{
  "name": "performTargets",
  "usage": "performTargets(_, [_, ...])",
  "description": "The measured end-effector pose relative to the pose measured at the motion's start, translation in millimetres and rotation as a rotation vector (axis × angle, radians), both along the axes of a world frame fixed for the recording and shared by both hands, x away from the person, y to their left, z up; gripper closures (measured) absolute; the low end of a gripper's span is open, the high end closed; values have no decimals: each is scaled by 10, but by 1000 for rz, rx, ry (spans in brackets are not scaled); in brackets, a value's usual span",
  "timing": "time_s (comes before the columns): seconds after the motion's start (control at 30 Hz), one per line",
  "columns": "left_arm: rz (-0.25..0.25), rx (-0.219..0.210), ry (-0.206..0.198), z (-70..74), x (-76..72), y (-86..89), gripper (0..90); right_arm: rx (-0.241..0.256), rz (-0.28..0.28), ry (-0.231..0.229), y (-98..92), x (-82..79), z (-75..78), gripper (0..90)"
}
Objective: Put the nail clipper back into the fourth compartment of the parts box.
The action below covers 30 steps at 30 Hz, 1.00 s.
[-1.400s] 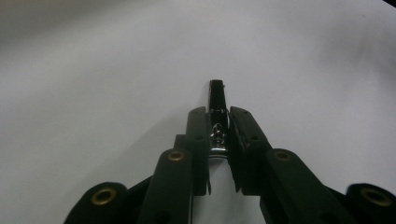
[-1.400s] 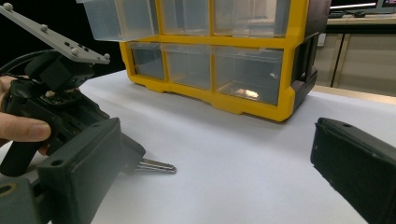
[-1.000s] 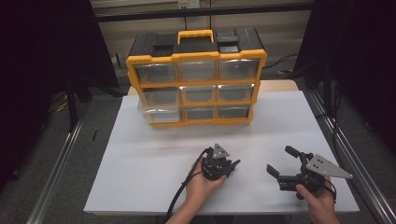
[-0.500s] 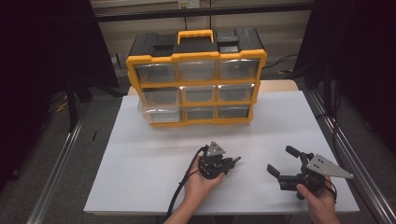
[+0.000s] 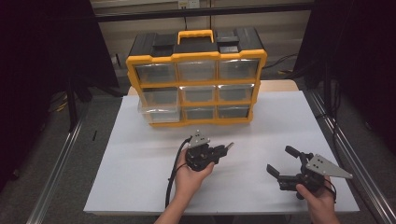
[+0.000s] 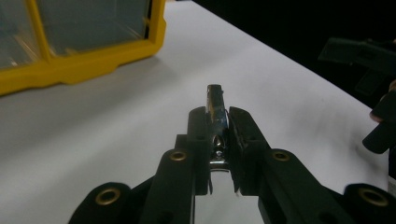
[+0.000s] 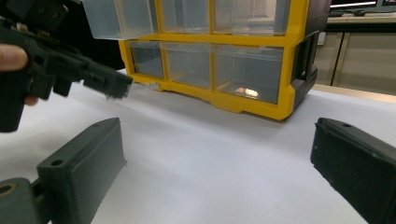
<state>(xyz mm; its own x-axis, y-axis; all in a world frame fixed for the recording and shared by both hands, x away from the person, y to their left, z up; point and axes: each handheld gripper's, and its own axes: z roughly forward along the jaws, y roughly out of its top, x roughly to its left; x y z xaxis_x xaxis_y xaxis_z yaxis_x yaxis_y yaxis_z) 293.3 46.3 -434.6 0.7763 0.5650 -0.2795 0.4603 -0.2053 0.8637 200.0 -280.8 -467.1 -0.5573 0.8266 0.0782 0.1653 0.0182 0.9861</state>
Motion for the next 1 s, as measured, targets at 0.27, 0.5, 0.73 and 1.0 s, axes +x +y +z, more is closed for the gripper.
performTargets(0.27, [36,-24,-24,143,51,193,798,2,6,6,7,-5,-2,26])
performTargets(0.5, [70,-31,-40,257,104,359,798,0,0,3,13,2,-5,26])
performTargets(0.73, [97,-33,-58,411,168,479,799,-5,6,6,11,3,-10,26])
performTargets(1.0, [127,-55,-62,525,221,535,798,-6,6,2,7,2,-7,26])
